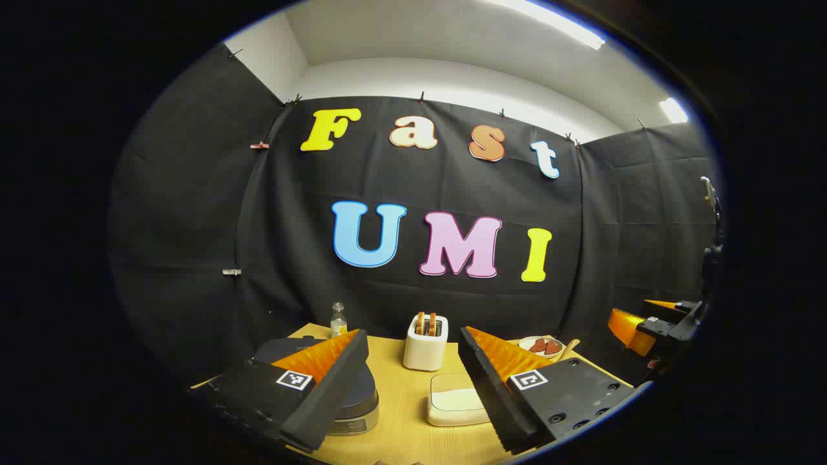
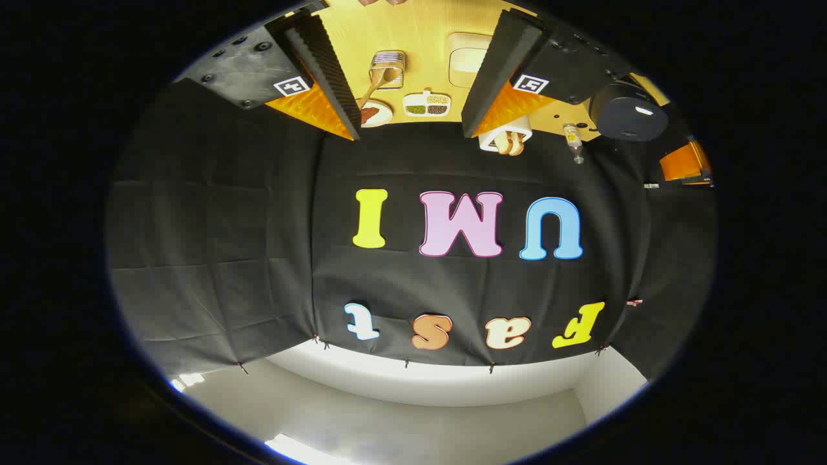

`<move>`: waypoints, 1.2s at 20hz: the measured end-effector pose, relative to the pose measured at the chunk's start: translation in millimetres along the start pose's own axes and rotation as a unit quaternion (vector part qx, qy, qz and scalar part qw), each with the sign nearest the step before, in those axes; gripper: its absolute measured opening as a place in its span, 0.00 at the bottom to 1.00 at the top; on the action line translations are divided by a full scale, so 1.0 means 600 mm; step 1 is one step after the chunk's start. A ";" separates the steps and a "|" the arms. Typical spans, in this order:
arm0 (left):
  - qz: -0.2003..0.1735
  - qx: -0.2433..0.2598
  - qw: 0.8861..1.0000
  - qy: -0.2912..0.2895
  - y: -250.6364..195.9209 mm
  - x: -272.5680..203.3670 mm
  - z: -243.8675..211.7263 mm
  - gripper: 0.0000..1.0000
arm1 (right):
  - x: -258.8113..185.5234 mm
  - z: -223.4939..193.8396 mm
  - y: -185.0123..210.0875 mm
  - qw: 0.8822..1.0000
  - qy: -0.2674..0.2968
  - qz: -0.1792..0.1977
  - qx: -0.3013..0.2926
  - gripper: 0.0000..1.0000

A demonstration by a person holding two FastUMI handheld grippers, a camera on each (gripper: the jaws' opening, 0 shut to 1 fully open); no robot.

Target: Close the left gripper, press the button to open the rice cooker; take a wooden spoon from the chopstick holder with the right hand, scoop a spoonful of rice and pour it into the rice cooker, then put the wooden spoon back into the chopstick holder.

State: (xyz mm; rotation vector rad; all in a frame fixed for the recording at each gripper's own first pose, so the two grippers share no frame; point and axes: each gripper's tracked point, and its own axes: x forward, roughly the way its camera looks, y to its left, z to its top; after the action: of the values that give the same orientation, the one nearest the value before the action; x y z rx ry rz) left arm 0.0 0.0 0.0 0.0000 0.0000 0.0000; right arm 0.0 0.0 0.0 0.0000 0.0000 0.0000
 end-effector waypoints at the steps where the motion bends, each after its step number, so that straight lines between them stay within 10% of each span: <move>1: 0.001 -0.002 1.000 0.002 0.005 -0.002 -0.001 0.95 | 0.000 0.000 0.009 1.000 0.000 0.004 0.000 0.98; 24: -0.020 0.010 1.000 0.011 0.045 0.053 -0.008 0.95 | -0.024 -0.014 0.029 1.000 0.007 -0.013 0.008 0.98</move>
State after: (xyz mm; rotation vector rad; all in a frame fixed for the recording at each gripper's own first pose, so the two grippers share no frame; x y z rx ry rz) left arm 31.7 27.1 -4.8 0.0208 0.0224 -0.0404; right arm -14.5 17.3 -8.5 0.0155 0.0133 -0.0265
